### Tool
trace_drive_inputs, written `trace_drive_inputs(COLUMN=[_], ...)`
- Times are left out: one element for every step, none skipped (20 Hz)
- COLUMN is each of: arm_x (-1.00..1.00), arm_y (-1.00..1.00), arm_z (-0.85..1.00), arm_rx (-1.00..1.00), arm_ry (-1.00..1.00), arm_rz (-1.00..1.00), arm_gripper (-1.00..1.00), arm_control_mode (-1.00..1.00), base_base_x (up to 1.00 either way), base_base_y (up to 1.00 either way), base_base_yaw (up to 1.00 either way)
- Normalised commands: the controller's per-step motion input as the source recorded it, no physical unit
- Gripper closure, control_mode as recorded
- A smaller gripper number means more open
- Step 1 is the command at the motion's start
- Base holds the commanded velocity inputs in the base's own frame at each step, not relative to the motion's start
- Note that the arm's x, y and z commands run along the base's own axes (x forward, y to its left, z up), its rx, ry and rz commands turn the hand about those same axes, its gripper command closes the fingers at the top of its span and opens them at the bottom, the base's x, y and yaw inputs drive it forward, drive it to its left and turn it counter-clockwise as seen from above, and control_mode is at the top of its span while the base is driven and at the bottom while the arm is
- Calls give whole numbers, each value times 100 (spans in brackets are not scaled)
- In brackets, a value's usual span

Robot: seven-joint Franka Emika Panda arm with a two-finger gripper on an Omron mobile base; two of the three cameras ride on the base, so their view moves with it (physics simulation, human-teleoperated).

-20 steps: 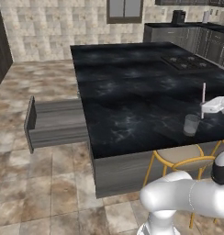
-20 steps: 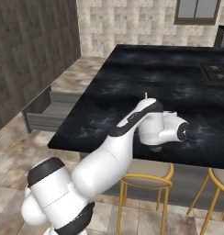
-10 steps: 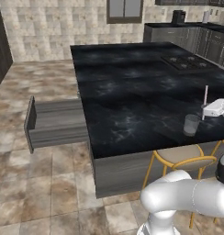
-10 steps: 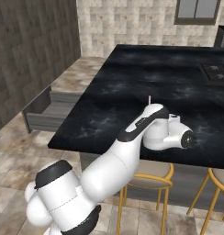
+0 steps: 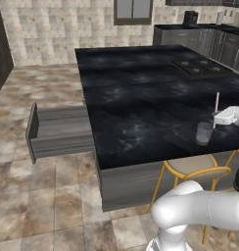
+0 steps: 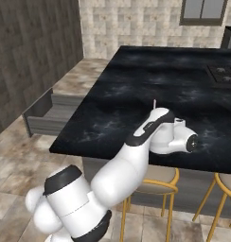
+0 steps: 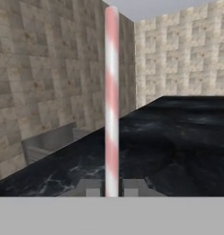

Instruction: Take a straw from the drawer in front and place it inside the glass cup on the dining counter.

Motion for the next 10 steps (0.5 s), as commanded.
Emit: trace_drive_inputs(arm_x=[21, 21, 18, 19, 18, 14, 19, 16, 16, 18], arm_y=[0, 0, 0, 0, 0, 0, 0, 0, -3, -1], arm_z=[-16, -19, -17, -13, -11, -11, -8, -9, -7, -8], arm_rx=[0, 1, 0, 0, 1, 1, 0, 0, 0, 0], arm_ry=[0, 0, 0, 0, 0, 0, 0, 0, 0, 0], arm_rz=[1, 1, 1, 1, 1, 1, 1, 1, 1, 0], arm_gripper=[100, 100, 100, 100, 100, 100, 100, 100, 100, 100], arm_control_mode=[-100, -100, -100, -100, -100, -100, -100, -100, -100, -100], base_base_x=[0, 0, 0, 0, 0, 0, 0, 0, 0, 0], base_base_y=[0, 0, 0, 0, 0, 0, 0, 0, 0, 0], base_base_yaw=[0, 0, 0, 0, 0, 0, 0, 0, 0, 0])
